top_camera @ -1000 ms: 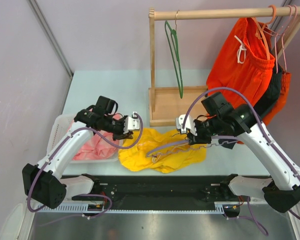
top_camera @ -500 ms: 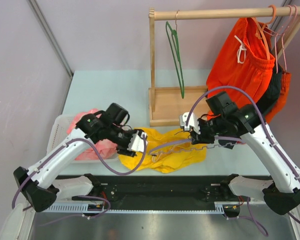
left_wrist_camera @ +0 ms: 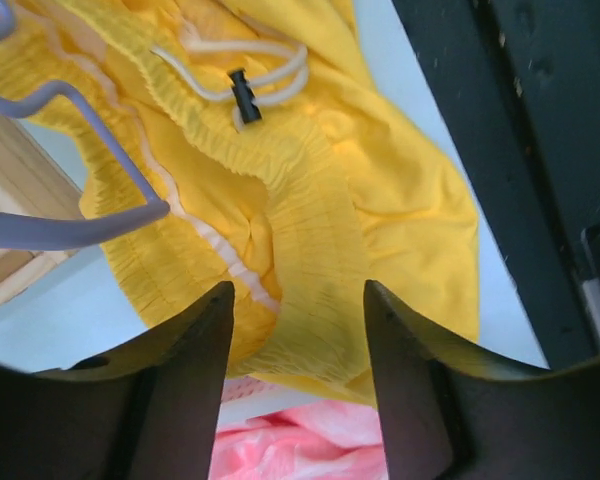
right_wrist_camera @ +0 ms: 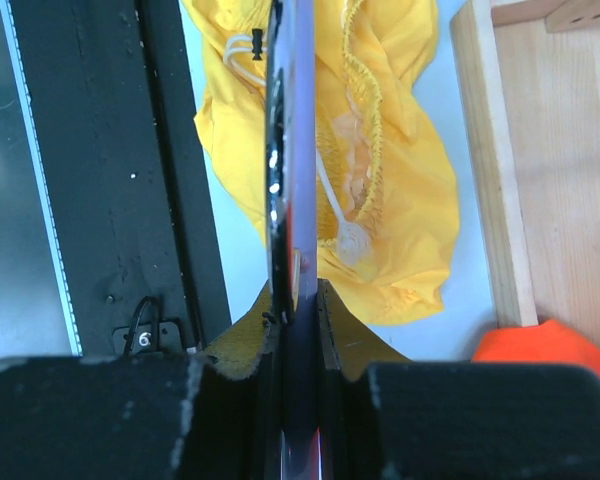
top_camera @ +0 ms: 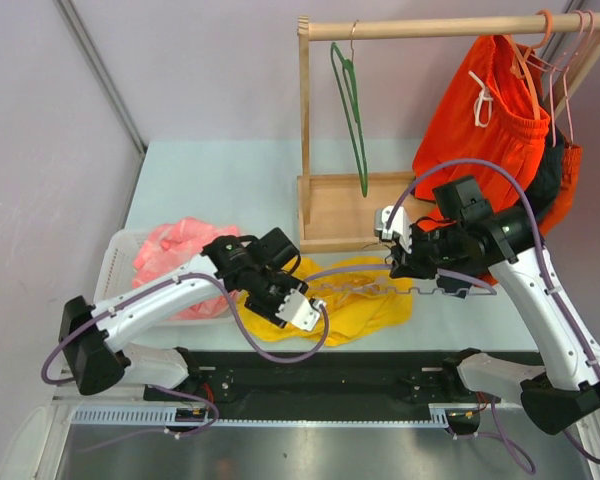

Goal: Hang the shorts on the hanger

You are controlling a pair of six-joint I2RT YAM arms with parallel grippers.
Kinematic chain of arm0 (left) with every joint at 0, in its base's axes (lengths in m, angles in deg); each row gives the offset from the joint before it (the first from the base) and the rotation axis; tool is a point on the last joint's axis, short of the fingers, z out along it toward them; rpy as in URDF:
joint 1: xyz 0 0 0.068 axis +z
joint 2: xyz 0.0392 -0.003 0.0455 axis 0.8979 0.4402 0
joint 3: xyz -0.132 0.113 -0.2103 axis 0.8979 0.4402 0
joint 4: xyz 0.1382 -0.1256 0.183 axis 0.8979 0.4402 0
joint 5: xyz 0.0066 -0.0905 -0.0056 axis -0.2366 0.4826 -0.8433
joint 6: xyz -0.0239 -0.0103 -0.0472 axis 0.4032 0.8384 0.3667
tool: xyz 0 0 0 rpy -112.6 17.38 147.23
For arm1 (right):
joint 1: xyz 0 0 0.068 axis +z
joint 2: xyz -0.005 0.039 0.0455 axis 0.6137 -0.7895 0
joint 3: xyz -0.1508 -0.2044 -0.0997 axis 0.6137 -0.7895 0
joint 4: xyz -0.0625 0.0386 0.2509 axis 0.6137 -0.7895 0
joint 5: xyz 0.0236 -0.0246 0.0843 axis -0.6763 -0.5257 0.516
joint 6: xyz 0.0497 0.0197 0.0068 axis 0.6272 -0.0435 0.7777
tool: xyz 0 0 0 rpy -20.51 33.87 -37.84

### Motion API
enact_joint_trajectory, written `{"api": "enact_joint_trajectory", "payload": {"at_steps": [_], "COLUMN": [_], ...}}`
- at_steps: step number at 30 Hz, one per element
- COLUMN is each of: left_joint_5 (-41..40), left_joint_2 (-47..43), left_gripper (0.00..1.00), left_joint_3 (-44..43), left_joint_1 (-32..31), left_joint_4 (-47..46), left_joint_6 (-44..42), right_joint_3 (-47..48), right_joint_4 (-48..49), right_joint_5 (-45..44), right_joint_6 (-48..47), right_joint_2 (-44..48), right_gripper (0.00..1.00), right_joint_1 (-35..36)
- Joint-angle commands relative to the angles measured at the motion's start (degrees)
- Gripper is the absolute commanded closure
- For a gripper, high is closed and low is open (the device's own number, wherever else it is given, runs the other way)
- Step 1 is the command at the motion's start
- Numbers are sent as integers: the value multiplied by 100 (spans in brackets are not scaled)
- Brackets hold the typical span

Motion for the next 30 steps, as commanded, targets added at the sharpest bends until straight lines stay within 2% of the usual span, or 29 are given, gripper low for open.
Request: {"api": "enact_joint_trajectory", "payload": {"at_steps": [1, 3, 4, 6, 12, 21, 26, 30], "left_joint_5": [-858, -920, -903, -885, -543, 64, 170, 169], "left_joint_2": [299, 308, 256, 185, -463, -1265, -1502, -1301], "left_gripper": [53, 70, 86, 99, 100, 100, 100, 100], "left_joint_3": [-163, -243, -269, -304, -269, -129, -102, -321], "left_joint_1": [-167, -185, -185, -211, -229, -220, -229, -211], "left_joint_4": [594, 737, 894, 984, 1195, 677, 360, 307], "left_joint_6": [-449, -554, -625, -791, -1625, -2426, -2462, -2016], "right_joint_3": [-76, -111, -128, -137, -120, -102, -93, -102], "right_joint_4": [120, -91, -144, -215, 21, 725, 1137, 1367], "right_joint_5": [156, 103, 95, 86, 270, 692, 832, 868], "right_joint_6": [-260, -375, -436, -516, -412, -86, 169, 398], "right_joint_2": [-173, -244, -262, -288, -192, -174, -288, -305], "right_gripper": [100, 100, 100, 100, 100, 100, 100, 100], "right_joint_1": [-12, -12, -12, -4, 5, 304, 532, 769]}}
